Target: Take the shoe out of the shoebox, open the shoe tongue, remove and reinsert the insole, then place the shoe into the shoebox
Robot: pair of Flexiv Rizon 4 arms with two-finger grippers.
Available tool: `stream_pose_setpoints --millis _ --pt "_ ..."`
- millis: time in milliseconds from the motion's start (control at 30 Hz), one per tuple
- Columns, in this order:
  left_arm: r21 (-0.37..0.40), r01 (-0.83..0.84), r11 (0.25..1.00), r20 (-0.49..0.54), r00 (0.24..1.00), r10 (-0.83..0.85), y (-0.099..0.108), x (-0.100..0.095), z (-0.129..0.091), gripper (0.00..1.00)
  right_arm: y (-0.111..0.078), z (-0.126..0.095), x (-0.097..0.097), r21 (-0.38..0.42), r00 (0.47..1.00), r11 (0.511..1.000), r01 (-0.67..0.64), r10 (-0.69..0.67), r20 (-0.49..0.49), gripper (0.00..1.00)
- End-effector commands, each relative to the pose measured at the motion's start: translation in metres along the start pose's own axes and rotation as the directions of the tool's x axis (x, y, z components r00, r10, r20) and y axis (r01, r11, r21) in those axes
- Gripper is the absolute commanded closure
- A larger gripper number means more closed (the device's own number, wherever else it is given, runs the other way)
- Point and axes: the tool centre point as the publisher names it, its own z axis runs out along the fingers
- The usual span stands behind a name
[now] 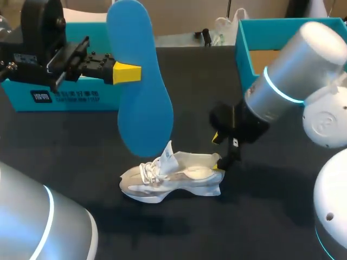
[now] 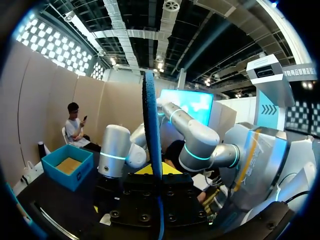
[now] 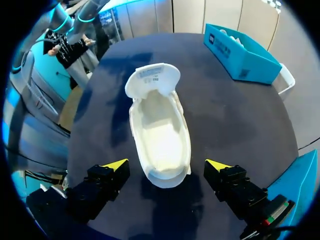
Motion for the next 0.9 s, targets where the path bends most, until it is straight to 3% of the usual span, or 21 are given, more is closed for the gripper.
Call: stream_pose_setpoints --millis 33,500,900 --pt "-0.003 0.000 1.000 -0.002 1.000 0.000 -0.001 -0.002 0.001 1.00 0.008 -0.003 0.003 0.354 0.999 0.935 -0.029 0.015 0.043 0.00" --pt "-0.003 0.000 1.000 -0.002 1.000 0.000 -0.001 -0.002 0.001 1.00 0.021 0.000 0.008 0.396 0.995 0.916 -0.068 0.034 0.093 0.00" --pt "-0.003 0.000 1.000 -0.002 1.000 0.000 -0.001 -0.002 0.001 1.00 0.048 0.002 -0.009 0.409 0.996 0.911 -0.055 0.020 0.089 0.00"
